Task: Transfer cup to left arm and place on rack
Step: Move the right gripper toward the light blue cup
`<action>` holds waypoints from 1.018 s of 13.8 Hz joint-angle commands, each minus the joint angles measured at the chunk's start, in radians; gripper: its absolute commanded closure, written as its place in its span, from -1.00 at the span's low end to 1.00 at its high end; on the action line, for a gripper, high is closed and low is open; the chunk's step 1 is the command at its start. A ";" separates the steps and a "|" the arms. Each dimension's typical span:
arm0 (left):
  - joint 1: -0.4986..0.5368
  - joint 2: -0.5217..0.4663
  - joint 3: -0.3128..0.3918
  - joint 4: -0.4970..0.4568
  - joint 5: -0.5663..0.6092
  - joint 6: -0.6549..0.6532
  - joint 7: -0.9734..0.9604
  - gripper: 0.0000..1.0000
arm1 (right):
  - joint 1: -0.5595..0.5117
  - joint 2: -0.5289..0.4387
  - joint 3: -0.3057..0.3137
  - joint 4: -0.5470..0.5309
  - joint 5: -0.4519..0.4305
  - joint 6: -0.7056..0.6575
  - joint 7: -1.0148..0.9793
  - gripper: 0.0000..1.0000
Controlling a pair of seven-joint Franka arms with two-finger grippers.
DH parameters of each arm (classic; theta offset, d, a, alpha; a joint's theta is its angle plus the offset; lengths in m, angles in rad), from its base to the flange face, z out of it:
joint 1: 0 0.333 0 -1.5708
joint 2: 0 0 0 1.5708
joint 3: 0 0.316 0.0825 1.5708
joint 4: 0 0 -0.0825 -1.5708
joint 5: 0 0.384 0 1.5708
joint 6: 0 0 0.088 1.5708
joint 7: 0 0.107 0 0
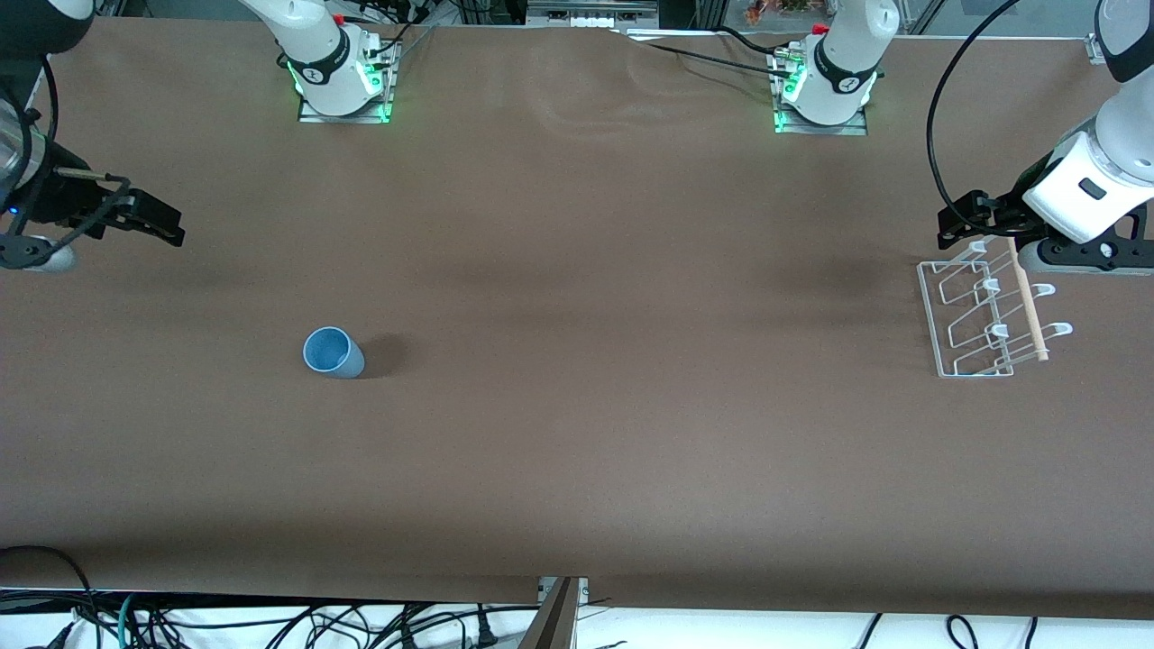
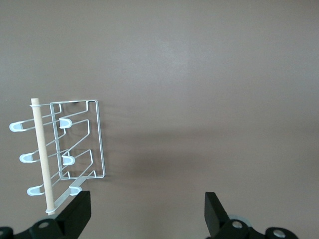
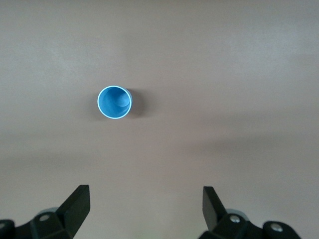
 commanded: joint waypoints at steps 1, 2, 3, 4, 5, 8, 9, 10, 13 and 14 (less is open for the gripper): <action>-0.006 -0.015 0.004 -0.001 0.014 -0.013 0.000 -1.00 | -0.012 0.023 0.015 0.014 0.013 0.008 -0.008 -1.00; -0.006 -0.013 0.004 -0.001 0.014 -0.013 0.000 -1.00 | -0.006 0.044 0.018 0.014 0.013 0.012 -0.005 -1.00; -0.006 -0.015 0.004 -0.001 0.014 -0.013 0.000 -1.00 | -0.006 0.064 0.018 0.016 0.016 0.016 -0.006 -1.00; -0.006 -0.013 0.004 -0.001 0.014 -0.013 -0.002 -1.00 | -0.006 0.083 0.018 0.016 0.016 0.028 -0.008 -1.00; -0.006 -0.015 0.004 -0.001 0.014 -0.013 0.000 -1.00 | -0.006 0.102 0.018 0.016 0.018 0.039 -0.008 -1.00; -0.006 -0.013 0.004 -0.001 0.014 -0.013 0.000 -1.00 | -0.003 0.152 0.022 0.016 0.021 0.076 -0.008 -1.00; -0.006 -0.013 0.004 -0.001 0.014 -0.013 0.000 -1.00 | 0.007 0.170 0.022 0.016 0.021 0.090 -0.008 -1.00; -0.006 -0.015 0.004 -0.001 0.014 -0.013 0.000 -1.00 | 0.017 0.190 0.022 0.016 0.019 0.105 -0.008 -1.00; -0.006 -0.015 0.004 -0.001 0.014 -0.013 0.000 -1.00 | 0.026 0.267 0.022 0.016 0.019 0.151 -0.009 -1.00; -0.006 -0.015 0.004 -0.001 0.014 -0.013 0.000 -1.00 | 0.027 0.296 0.022 0.014 0.018 0.174 -0.009 -1.00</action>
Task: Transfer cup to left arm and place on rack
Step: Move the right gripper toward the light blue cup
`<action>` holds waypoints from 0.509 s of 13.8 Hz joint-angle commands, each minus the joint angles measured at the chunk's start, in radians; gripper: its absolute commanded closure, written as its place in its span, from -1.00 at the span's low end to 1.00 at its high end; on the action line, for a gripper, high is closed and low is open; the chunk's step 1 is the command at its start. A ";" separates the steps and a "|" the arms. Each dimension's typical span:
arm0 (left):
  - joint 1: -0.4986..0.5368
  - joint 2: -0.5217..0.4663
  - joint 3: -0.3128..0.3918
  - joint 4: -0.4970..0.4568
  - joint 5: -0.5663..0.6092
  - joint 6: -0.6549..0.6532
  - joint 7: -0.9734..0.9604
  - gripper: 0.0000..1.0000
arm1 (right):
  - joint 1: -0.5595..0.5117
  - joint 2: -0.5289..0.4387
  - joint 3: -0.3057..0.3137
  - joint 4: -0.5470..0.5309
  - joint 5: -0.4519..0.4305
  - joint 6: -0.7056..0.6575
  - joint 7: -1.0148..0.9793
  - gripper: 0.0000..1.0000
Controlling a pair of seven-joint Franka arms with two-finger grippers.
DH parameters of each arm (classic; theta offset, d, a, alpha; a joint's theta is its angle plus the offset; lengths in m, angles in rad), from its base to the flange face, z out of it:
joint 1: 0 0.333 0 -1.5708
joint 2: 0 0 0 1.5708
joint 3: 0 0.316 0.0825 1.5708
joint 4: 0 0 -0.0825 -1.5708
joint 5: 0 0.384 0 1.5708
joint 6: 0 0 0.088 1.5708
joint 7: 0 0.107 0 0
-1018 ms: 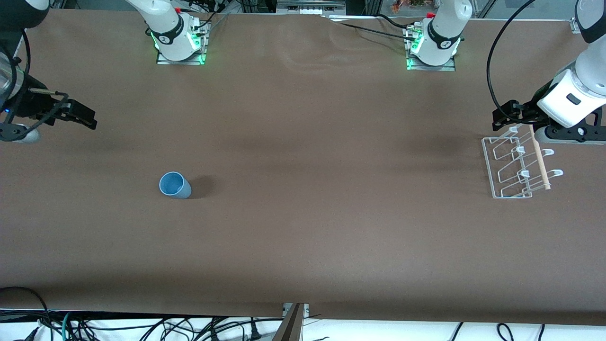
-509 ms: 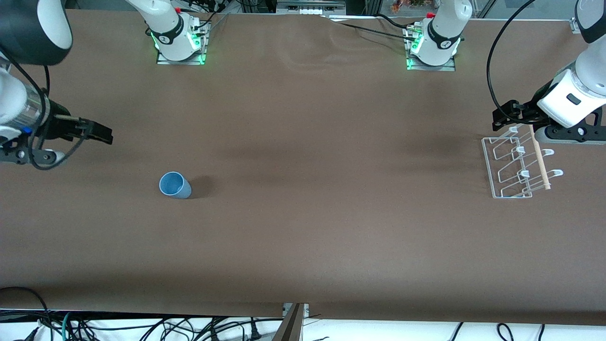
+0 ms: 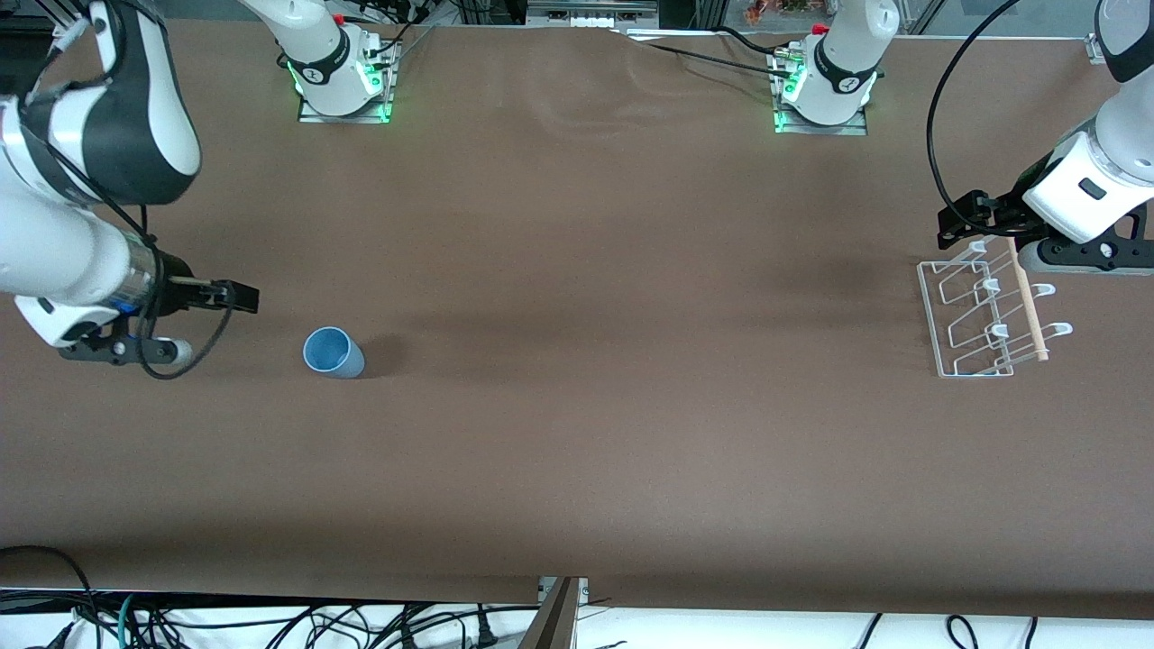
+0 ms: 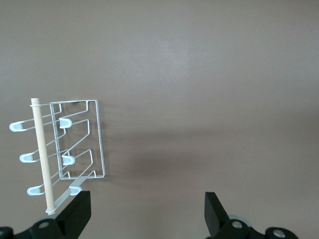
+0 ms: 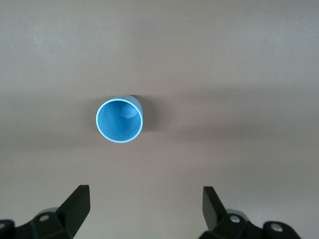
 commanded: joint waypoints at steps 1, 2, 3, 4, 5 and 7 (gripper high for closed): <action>-0.006 -0.015 0.004 -0.001 0.014 -0.013 0.000 -1.00 | 0.001 0.078 0.003 0.016 0.010 0.046 -0.009 -1.00; -0.006 -0.015 0.004 -0.001 0.014 -0.014 0.000 -1.00 | 0.001 0.099 0.003 0.016 0.010 0.061 -0.009 -1.00; -0.006 -0.015 0.004 -0.001 0.014 -0.014 0.000 -1.00 | 0.004 0.124 0.003 0.014 0.010 0.073 -0.009 -1.00; -0.006 -0.015 0.004 -0.001 0.014 -0.014 0.000 -1.00 | 0.007 0.142 0.003 0.010 0.008 0.087 -0.009 -1.00; -0.006 -0.013 0.004 -0.001 0.014 -0.014 0.000 -1.00 | 0.011 0.161 0.003 0.008 0.010 0.101 -0.009 -1.00; -0.006 -0.013 0.004 -0.001 0.014 -0.014 0.000 -1.00 | 0.011 0.190 0.003 0.007 0.010 0.112 -0.009 -1.00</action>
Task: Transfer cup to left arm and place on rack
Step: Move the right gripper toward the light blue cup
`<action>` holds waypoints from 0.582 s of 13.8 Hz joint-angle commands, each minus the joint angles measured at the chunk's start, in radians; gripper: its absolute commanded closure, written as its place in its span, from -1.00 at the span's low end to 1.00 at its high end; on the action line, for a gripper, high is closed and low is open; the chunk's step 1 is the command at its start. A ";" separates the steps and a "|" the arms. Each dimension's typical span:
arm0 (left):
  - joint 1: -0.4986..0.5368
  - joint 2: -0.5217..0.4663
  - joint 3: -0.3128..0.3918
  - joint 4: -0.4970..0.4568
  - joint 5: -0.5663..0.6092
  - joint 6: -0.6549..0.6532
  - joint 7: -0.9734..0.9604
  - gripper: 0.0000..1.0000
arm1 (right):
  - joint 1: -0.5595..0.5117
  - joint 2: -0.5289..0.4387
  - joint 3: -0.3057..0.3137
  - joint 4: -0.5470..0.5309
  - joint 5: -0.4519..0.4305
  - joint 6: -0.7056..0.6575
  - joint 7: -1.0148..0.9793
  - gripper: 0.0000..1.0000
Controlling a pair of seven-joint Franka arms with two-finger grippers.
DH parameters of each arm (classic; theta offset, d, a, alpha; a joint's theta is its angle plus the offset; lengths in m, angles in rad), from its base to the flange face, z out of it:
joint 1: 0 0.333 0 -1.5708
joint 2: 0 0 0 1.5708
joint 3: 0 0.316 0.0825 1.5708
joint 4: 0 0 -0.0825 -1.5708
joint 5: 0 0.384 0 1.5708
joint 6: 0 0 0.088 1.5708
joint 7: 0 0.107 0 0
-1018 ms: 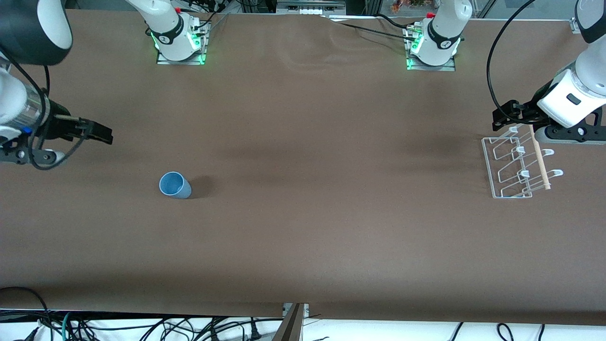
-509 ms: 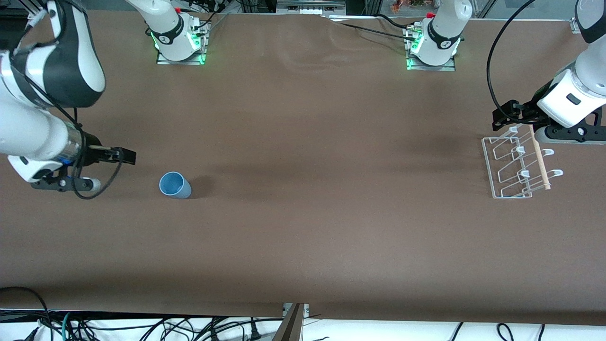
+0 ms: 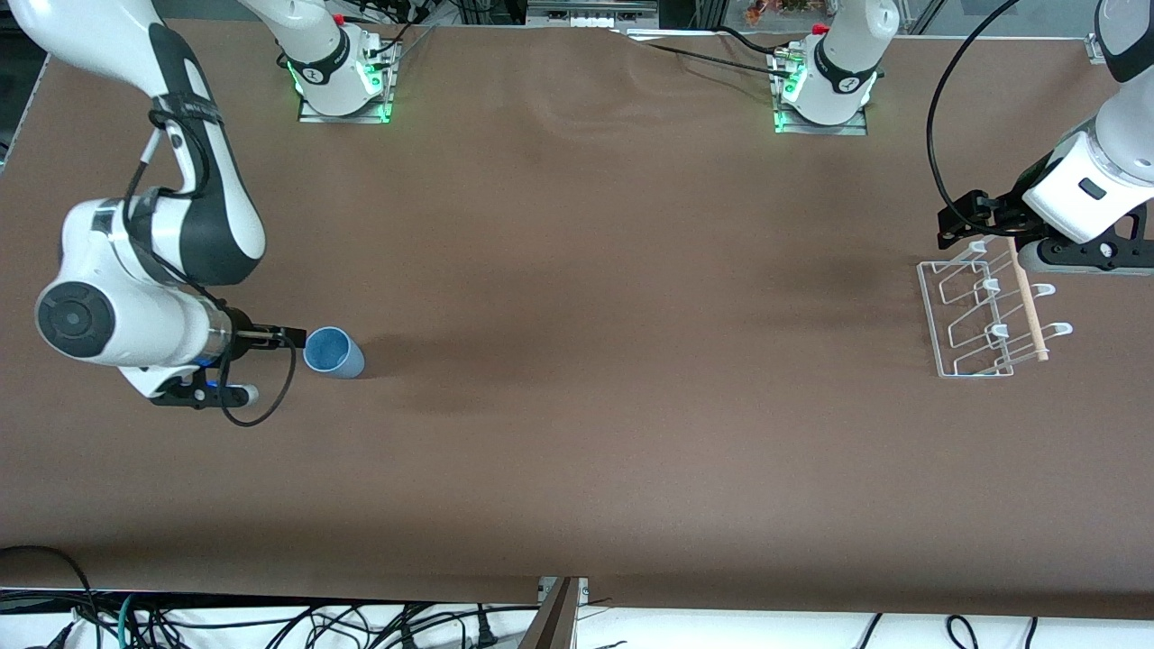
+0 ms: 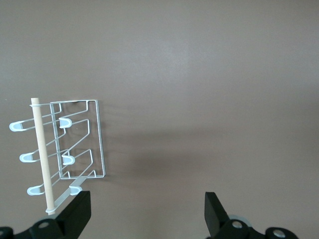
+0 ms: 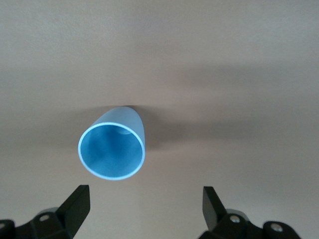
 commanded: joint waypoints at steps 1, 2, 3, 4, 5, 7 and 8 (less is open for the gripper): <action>-0.006 -0.015 0.004 -0.001 0.014 -0.013 0.000 -1.00 | 0.000 0.032 0.003 0.008 0.010 0.014 -0.009 -1.00; -0.006 -0.015 0.004 -0.001 0.014 -0.013 0.000 -1.00 | 0.000 0.043 0.003 0.008 0.010 0.024 -0.009 -1.00; -0.006 -0.013 0.004 -0.001 0.014 -0.013 0.000 -1.00 | 0.000 0.053 0.003 0.006 0.010 0.034 -0.009 -1.00; -0.006 -0.015 0.004 -0.001 0.014 -0.013 0.000 -1.00 | 0.002 0.063 0.003 0.006 0.010 0.038 -0.009 -1.00; -0.006 -0.013 0.004 -0.001 0.014 -0.013 0.000 -1.00 | 0.002 0.072 0.003 0.006 0.010 0.041 -0.009 -1.00; -0.006 -0.015 0.004 -0.001 0.014 -0.013 0.000 -1.00 | 0.002 0.081 0.003 -0.011 0.011 0.064 -0.009 -1.00; -0.006 -0.015 0.004 -0.001 0.014 -0.013 0.000 -1.00 | 0.002 0.081 0.003 -0.031 0.011 0.087 -0.009 -1.00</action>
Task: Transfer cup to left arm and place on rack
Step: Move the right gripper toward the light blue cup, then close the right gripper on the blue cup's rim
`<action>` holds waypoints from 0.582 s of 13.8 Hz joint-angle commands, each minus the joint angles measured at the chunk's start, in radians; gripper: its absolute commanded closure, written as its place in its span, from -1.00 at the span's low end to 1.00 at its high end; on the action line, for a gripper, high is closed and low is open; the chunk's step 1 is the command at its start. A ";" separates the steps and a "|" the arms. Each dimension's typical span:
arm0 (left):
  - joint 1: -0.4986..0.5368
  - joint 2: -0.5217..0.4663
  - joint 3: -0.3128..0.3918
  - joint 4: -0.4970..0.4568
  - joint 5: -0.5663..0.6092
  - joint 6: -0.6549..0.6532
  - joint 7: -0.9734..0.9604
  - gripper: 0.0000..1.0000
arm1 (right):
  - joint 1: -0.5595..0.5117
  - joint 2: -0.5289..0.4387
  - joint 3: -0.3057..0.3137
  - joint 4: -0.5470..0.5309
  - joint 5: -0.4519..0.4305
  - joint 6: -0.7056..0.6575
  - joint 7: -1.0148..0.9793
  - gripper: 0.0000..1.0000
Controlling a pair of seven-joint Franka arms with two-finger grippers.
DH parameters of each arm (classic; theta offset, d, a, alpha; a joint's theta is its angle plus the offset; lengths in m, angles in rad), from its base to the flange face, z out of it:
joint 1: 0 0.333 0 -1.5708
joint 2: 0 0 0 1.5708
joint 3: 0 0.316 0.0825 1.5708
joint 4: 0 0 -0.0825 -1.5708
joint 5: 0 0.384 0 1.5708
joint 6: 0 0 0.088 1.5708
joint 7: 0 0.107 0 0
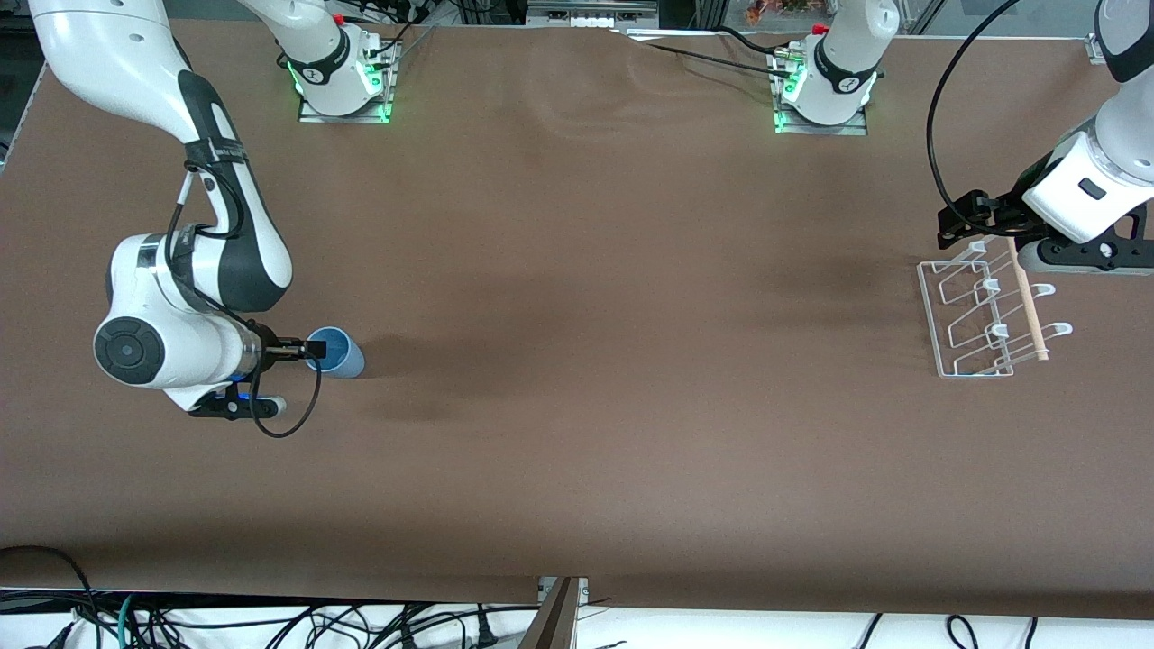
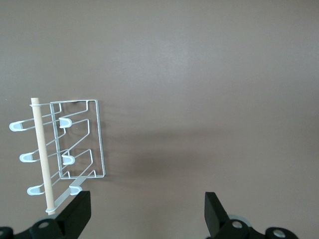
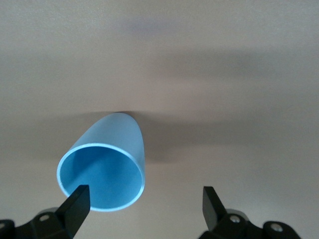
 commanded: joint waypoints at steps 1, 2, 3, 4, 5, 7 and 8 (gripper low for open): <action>-0.006 -0.015 0.004 -0.001 0.014 -0.013 0.000 -1.00 | 0.000 -0.001 0.003 -0.049 0.011 0.060 -0.009 -1.00; -0.006 -0.015 0.004 -0.001 0.014 -0.013 0.000 -1.00 | -0.002 -0.001 0.003 -0.060 0.011 0.075 -0.009 -1.00; -0.006 -0.015 0.004 -0.001 0.014 -0.013 0.000 -1.00 | -0.002 -0.001 0.003 -0.068 0.011 0.083 -0.009 -1.00; -0.006 -0.015 0.004 -0.001 0.014 -0.013 0.000 -1.00 | -0.002 -0.001 0.003 -0.071 0.011 0.088 -0.009 -1.00; -0.006 -0.015 0.004 -0.001 0.014 -0.013 0.000 -1.00 | -0.002 -0.001 0.003 -0.077 0.011 0.092 -0.009 -1.00; -0.006 -0.015 0.004 -0.001 0.014 -0.013 0.000 -1.00 | -0.002 -0.001 0.003 -0.095 0.011 0.121 -0.009 -1.00; -0.006 -0.013 0.004 -0.001 0.014 -0.013 0.000 -1.00 | -0.002 -0.001 0.003 -0.103 0.011 0.134 -0.009 -1.00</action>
